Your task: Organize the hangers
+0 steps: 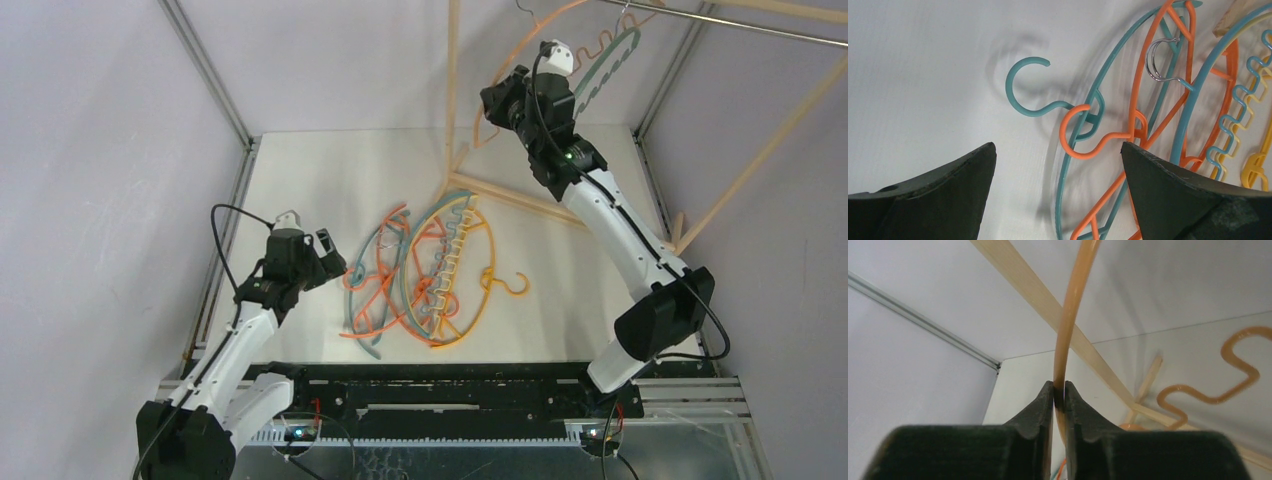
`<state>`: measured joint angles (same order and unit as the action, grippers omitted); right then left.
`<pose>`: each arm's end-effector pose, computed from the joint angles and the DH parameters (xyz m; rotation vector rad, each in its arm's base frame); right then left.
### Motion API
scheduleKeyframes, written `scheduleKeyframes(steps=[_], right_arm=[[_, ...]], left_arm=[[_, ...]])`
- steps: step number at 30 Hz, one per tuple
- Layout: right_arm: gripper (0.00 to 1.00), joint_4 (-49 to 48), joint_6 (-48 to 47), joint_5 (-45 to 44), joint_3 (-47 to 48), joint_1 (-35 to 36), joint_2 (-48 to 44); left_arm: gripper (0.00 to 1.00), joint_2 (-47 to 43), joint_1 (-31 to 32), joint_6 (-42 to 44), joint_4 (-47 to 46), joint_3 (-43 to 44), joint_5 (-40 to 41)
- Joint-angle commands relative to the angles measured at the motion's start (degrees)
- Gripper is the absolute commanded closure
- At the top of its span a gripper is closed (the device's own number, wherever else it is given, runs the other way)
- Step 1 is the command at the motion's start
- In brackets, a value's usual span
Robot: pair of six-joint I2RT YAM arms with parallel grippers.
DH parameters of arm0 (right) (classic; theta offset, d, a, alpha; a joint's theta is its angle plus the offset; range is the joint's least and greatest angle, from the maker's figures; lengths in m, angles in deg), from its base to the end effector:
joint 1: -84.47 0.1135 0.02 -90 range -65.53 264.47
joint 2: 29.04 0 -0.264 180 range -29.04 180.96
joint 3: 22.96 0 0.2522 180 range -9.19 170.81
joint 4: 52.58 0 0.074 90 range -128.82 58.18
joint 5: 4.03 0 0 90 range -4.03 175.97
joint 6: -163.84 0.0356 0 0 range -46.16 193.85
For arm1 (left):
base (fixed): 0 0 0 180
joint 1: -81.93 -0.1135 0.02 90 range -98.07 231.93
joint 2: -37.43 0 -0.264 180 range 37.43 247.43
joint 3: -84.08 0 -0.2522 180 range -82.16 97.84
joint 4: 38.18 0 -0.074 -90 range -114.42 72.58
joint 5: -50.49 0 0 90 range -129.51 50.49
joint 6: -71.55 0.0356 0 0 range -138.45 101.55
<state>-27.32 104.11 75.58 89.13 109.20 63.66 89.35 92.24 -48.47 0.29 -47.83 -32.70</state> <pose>0.3467 0.1526 0.4498 0.2212 1.6893 0.5707 0.1874 -0.0298 0.2309 -0.4557 2.2677 -0.2232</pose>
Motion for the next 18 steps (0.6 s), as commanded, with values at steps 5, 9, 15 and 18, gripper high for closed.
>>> scheduleKeyframes(steps=[5,9,15,18], right_arm=[[0.54,3.07,-1.80,-8.25,-3.68,4.26,-7.90],[0.40,5.27,-4.37,-13.94,-5.78,8.99,-12.44],[0.32,7.10,-8.59,-20.73,-11.31,17.27,-19.58],[0.32,8.17,-10.72,-22.19,-13.45,22.11,-23.08]], left_arm=[[0.01,0.23,-0.45,0.40,-1.90,1.53,-1.09],[0.00,0.17,-0.45,0.36,-2.25,1.37,-1.40],[0.01,-1.15,-0.45,-0.51,-2.74,0.12,-1.77],[0.00,-2.07,-0.38,-0.74,-2.69,-0.56,-2.03]])
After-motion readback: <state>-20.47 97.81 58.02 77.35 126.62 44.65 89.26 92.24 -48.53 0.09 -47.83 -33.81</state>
